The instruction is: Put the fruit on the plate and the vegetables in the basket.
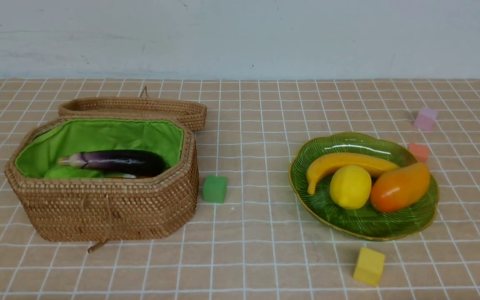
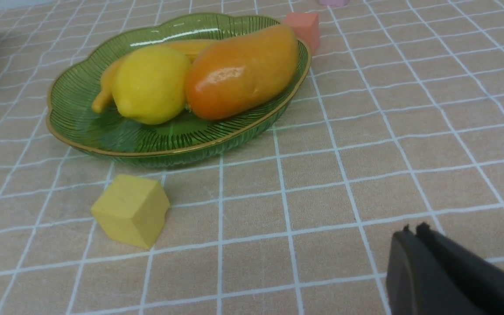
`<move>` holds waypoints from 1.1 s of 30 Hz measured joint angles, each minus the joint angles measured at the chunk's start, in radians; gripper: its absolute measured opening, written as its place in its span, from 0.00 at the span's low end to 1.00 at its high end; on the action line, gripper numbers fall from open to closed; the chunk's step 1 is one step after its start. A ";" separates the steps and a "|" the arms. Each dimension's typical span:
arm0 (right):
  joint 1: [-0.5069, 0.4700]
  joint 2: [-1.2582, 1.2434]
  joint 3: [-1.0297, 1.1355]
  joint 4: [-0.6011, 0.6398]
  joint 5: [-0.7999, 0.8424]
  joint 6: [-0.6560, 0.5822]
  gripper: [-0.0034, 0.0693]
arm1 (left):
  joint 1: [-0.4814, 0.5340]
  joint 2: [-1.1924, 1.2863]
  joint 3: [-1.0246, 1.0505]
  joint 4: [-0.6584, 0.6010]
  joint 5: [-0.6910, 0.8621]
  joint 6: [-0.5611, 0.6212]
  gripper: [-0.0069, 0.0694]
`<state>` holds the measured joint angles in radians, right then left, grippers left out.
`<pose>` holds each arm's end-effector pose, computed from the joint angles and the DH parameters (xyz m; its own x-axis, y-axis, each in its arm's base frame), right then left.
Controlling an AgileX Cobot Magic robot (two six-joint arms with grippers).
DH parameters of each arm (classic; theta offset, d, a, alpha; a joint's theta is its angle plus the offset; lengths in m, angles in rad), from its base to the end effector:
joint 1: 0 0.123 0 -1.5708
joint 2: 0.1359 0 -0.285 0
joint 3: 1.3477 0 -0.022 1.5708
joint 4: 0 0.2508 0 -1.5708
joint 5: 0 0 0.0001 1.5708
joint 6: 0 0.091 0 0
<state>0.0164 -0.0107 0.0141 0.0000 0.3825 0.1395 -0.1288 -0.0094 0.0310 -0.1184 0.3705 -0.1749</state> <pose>0.0522 0.0009 0.1746 -0.2937 0.1342 -0.9464 0.0247 0.9908 0.1329 0.0519 -0.0107 0.1702 -0.3310 -0.2407 -0.9124 0.0788 0.9565 -0.2809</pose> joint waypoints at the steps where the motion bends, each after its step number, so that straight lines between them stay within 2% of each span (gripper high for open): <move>1: 0.000 0.000 0.000 0.000 0.000 0.000 0.06 | 0.000 0.000 0.000 0.001 0.002 -0.008 0.07; 33: 0.000 0.000 0.000 0.000 0.000 0.000 0.09 | 0.000 0.000 0.000 0.004 0.002 -0.034 0.07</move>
<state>0.0164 -0.0110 0.0141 0.0000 0.3825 0.1395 -0.1288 -0.0094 0.0310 -0.1141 0.3722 -0.2093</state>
